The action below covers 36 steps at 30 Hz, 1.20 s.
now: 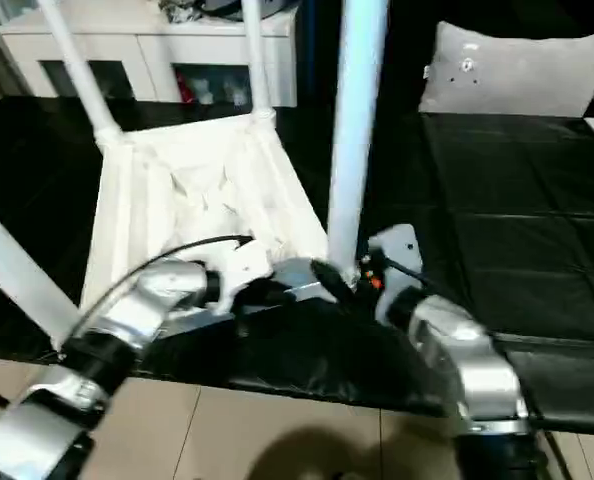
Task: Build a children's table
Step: Rotate leg to tighten
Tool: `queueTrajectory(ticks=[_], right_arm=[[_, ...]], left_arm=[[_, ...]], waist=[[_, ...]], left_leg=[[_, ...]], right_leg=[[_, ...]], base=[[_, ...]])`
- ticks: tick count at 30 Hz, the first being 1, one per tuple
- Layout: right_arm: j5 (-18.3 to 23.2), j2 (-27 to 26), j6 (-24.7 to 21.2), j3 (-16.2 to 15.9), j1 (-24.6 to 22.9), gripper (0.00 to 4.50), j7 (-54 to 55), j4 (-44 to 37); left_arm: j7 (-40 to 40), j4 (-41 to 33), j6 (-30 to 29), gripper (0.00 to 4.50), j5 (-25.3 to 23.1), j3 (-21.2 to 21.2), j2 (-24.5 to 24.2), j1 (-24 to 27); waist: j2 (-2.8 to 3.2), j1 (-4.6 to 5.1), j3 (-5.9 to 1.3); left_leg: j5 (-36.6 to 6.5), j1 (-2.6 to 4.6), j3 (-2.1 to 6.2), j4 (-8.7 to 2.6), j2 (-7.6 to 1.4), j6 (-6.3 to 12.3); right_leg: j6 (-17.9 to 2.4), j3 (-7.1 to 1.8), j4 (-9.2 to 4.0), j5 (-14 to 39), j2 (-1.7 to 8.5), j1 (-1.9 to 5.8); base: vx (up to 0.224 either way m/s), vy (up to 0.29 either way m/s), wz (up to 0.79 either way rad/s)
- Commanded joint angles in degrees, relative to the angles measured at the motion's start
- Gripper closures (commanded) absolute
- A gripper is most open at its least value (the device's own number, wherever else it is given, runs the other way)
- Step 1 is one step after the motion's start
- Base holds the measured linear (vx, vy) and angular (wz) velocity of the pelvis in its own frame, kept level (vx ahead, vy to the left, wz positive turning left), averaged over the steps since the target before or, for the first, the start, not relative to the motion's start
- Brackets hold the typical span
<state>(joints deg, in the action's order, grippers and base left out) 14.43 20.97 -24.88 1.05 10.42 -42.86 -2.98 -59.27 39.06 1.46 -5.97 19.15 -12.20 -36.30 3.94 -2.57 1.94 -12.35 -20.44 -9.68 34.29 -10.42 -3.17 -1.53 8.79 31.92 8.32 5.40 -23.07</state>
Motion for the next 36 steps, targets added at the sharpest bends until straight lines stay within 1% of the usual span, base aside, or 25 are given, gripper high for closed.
queueTrajectory(ticks=[1, 2, 3, 4, 5, 7, 8, 10, 11, 14, 15, 16, 18, 20, 21, 22, 24, 27, 28, 30, 32, 33, 34, 35, 36], right_arm=[[1.84, 1.79, 1.58, -0.2, -0.11, 0.07, -5.15, 0.64], [3.1, 4.06, 2.1, 0.16, -0.09, 0.07, -8.66, 1.58], [3.11, 4.07, 2.1, 0.16, -0.09, 0.07, -8.68, 1.59], [3.51, 5.22, 2.56, 0.22, 0.06, 0.07, -10.45, 2.22], [3.88, 6.43, 3.02, 0.23, 0.25, 0.07, -12.34, 2.92], [4.67, 8.09, 3.17, 0.17, 0.7, 0.07, -15.61, 3.63], [5.19, 8.96, 3.05, 0.01, 0.98, 0.07, -17.55, 3.82], [5.83, 9.91, 2.94, -0.54, 1.02, 0.07, -19.68, 3.56], [6.13, 10.37, 2.95, -0.84, 0.98, 0.07, -20.6, 3.42], [7.04, 11.41, 3.1, -1.5, 0.98, 0.07, -22.87, 3.29], [7.04, 11.41, 3.1, -1.5, 0.98, 0.07, -22.87, 3.29], [7.42, 11.73, 3.2, -1.71, 0.95, 0.07, -23.83, 3.31], [7.55, 12.05, 3.33, -2.13, 0.78, 0.07, -24.88, 3.24], [7.73, 12.16, 3.08, -2.34, 0.51, 0.07, -25.5, 2.82], [7.77, 12.21, 3.04, -2.4, 0.48, 0.07, -25.61, 2.78], [7.91, 12.34, 2.92, -2.57, 0.4, 0.07, -25.93, 2.64], [8.29, 12.82, 2.65, -3.18, -0.02, 0.07, -26.88, 2.12], [8.26, 12.98, 2.79, -3.52, -0.12, 0.07, -27.11, 2.09], [7.99, 12.98, 3.06, -3.77, 0.04, 0.07, -27.23, 2.39], [7.57, 13.0, 3.46, -4.11, 0.24, 0.07, -27.31, 2.74], [6.31, 13.05, 4.44, -5.05, 0.61, 0.07, -27.19, 3.15], [6.34, 13.11, 4.44, -5.57, 0.75, 0.07, -27.7, 3.17], [6.48, 13.16, 4.37, -5.88, 0.84, 0.07, -28.1, 3.16], [7.21, 13.22, 3.65, -6.18, 0.91, 0.24, -28.92, 2.99], [7.65, 13.26, 3.16, -6.35, 0.96, 0.43, -29.29, 2.91]], left_arm=[[-3.37, -2.71, 3.25, 4.5, 0.97, 1.43, -0.71, 0.38], [-5.68, -3.08, 4.1, 4.5, 1.11, 2.08, -1.57, 0.68], [-5.7, -3.08, 4.11, 4.5, 1.11, 2.09, -1.57, 0.68], [-6.98, -3.2, 4.52, 4.5, 1.36, 2.34, -1.85, 0.74], [-8.27, -3.29, 4.98, 4.5, 1.69, 2.58, -2.06, 0.76], [-10.6, -3.82, 5.82, 4.5, 2.08, 3.27, -2.52, 0.9], [-11.72, -4.12, 6.15, 4.5, 2.26, 3.57, -2.69, 0.94], [-12.28, -4.31, 6.24, 4.5, 2.4, 3.63, -2.77, 0.98], [-12.31, -4.31, 6.29, 4.5, 2.39, 3.6, -2.78, 0.96], [-12.55, -4.25, 6.53, 4.5, 2.48, 3.67, -2.96, 0.81], [-12.55, -4.25, 6.53, 4.5, 2.48, 3.67, -2.96, 0.81], [-12.83, -4.41, 6.57, 4.5, 2.5, 3.68, -3.13, 0.86], [-13.15, -4.75, 6.52, 4.5, 2.54, 3.72, -3.38, 1.03], [-13.53, -5.16, 6.4, 4.5, 2.54, 3.72, -3.57, 1.3], [-13.6, -5.2, 6.38, 4.5, 2.55, 3.72, -3.59, 1.33], [-13.82, -5.32, 6.31, 4.5, 2.58, 3.74, -3.66, 1.42], [-14.57, -5.94, 6.16, 4.5, 2.78, 3.9, -3.97, 1.8], [-15.02, -6.44, 6.16, 4.5, 2.77, 4.16, -4.24, 2.07], [-15.28, -6.59, 6.15, 4.5, 2.77, 4.32, -4.29, 2.13], [-15.5, -6.75, 6.11, 4.5, 2.76, 4.45, -4.31, 2.19], [-15.57, -7.2, 5.9, 4.5, 2.72, 4.54, -4.29, 2.35], [-15.58, -7.37, 5.82, 4.5, 2.64, 4.55, -4.25, 2.41], [-15.59, -7.47, 5.77, 4.5, 2.6, 4.56, -4.23, 2.44], [-15.56, -7.49, 5.77, 4.5, 2.54, 4.6, -4.22, 2.44], [-15.48, -7.47, 5.78, 4.5, 2.5, 4.68, -4.24, 2.43]], waist=[[-1.65, -0.51, -3.67], [-1.5, -0.73, -3.6], [-1.51, -1.0, -3.54], [-1.75, -1.11, -3.6], [-1.75, -1.41, -3.57], [-2.08, -1.82, -3.62], [-2.03, -2.16, -3.61], [-2.13, -2.75, -3.62], [-2.06, -2.98, -3.67], [-2.16, -3.3, -3.65], [-2.16, -3.3, -3.65], [-2.33, -3.35, -3.67], [-2.13, -3.46, -3.65], [-2.21, -3.48, -3.73], [-2.12, -3.52, -3.74], [-2.17, -3.48, -3.74], [-1.98, -3.62, -3.73], [-2.05, -3.77, -3.68], [-2.13, -3.84, -3.59], [-2.12, -3.92, -3.63], [-2.08, -3.89, -3.61], [-1.98, -3.9, -3.61], [-2.02, -3.86, -3.6], [-1.97, -3.9, -3.63], [-2.06, -3.92, -3.64]], left_leg=[[-4.98, -0.47, 0.83, -3.43, -2.56, 8.07], [-5.26, -0.4, 0.82, -3.49, -2.69, 8.02], [-5.75, -0.23, 0.73, -3.47, -2.74, 7.86], [-5.53, -0.16, 0.68, -3.48, -2.77, 7.74], [-5.52, -0.19, 0.71, -3.5, -2.78, 7.68], [-5.2, -0.21, 0.67, -3.48, -2.93, 7.73], [-4.76, -0.17, 0.69, -3.46, -3.05, 7.72], [-4.24, -0.15, 0.58, -3.38, -3.03, 7.85], [-3.82, -0.14, 0.63, -3.37, -3.11, 7.92], [-3.87, -0.16, 0.59, -3.32, -3.09, 7.9], [-3.87, -0.16, 0.59, -3.32, -3.09, 7.9], [-3.85, -0.17, 0.58, -3.35, -3.04, 7.74], [-3.81, -0.24, 0.64, -3.35, -3.02, 7.62], [-3.56, -0.23, 0.64, -3.32, -3.0, 7.64], [-3.5, -0.24, 0.68, -3.32, -3.04, 7.65], [-3.41, -0.29, 0.68, -3.31, -3.07, 7.7], [-3.38, -0.23, 0.65, -3.3, -3.06, 7.75], [-3.81, -0.13, 0.65, -3.36, -3.1, 7.45], [-3.97, -0.15, 0.58, -3.37, -3.02, 7.36], [-3.8, -0.21, 0.62, -3.36, -3.02, 7.22], [-3.9, -0.2, 0.67, -3.38, -3.04, 7.07], [-3.88, -0.18, 0.7, -3.39, -3.06, 7.1], [-3.95, -0.21, 0.67, -3.38, -3.04, 7.12], [-3.97, -0.2, 0.68, -3.36, -3.03, 7.21], [-3.85, -0.21, 0.71, -3.37, -3.08, 7.36]], right_leg=[[-5.44, -3.55, -3.6, 17.95, 4.26, 3.98], [-5.53, -3.59, -3.66, 18.62, 4.27, 3.83], [-5.71, -3.57, -3.78, 19.17, 4.17, 3.68], [-5.83, -3.64, -3.78, 18.96, 4.17, 3.64], [-6.11, -3.63, -3.66, 18.93, 4.19, 3.71], [-6.21, -3.69, -3.52, 18.97, 4.3, 3.74], [-6.38, -3.75, -3.41, 18.67, 4.29, 3.66], [-6.73, -3.74, -3.25, 17.98, 4.24, 3.64], [-6.82, -3.78, -3.13, 17.6, 4.31, 3.66], [-6.8, -3.74, -3.18, 17.81, 4.27, 3.66], [-6.8, -3.74, -3.18, 17.81, 4.27, 3.66], [-6.6, -3.72, -3.2, 18.17, 4.26, 3.68], [-6.33, -3.65, -3.25, 18.66, 4.27, 3.7], [-6.26, -3.65, -3.22, 18.37, 4.23, 3.72], [-6.35, -3.66, -3.17, 18.19, 4.25, 3.72], [-6.44, -3.65, -3.15, 17.91, 4.24, 3.72], [-6.55, -3.64, -3.16, 17.85, 4.19, 3.67], [-6.39, -3.67, -3.23, 18.52, 4.22, 3.62], [-6.26, -3.66, -3.37, 18.98, 4.18, 3.57], [-6.16, -3.67, -3.29, 18.8, 4.19, 3.62], [-6.15, -3.65, -3.28, 18.74, 4.19, 3.61], [-6.23, -3.65, -3.23, 18.53, 4.2, 3.61], [-6.21, -3.66, -3.28, 18.47, 4.18, 3.61], [-6.24, -3.67, -3.22, 18.3, 4.21, 3.66], [-6.32, -3.65, -3.17, 18.11, 4.2, 3.71]], base=[[0.0, 0.0, 0.0], [0.0, 0.0, 0.0], [0.0, 0.0, 0.0], [0.0, 0.0, 0.0], [0.0, 0.0, 0.0], [0.0, 0.0, 0.0], [0.0, 0.0, 0.0], [0.0, 0.0, 0.0], [0.0, 0.0, 0.0], [0.0, 0.0, 0.0], [0.0, 0.0, 0.0], [0.0, 0.0, 0.0], [0.0, 0.0, 0.0], [0.0, 0.0, 0.0], [0.0, 0.0, 0.0], [0.0, 0.0, 0.0], [0.0, 0.0, 0.0], [0.0, 0.0, 0.0], [0.0, 0.0, 0.0], [0.0, 0.0, 0.0], [0.0, 0.0, 0.0], [0.0, 0.0, 0.0], [0.0, 0.0, 0.0], [0.0, 0.0, 0.0], [0.0, 0.0, 0.0]])
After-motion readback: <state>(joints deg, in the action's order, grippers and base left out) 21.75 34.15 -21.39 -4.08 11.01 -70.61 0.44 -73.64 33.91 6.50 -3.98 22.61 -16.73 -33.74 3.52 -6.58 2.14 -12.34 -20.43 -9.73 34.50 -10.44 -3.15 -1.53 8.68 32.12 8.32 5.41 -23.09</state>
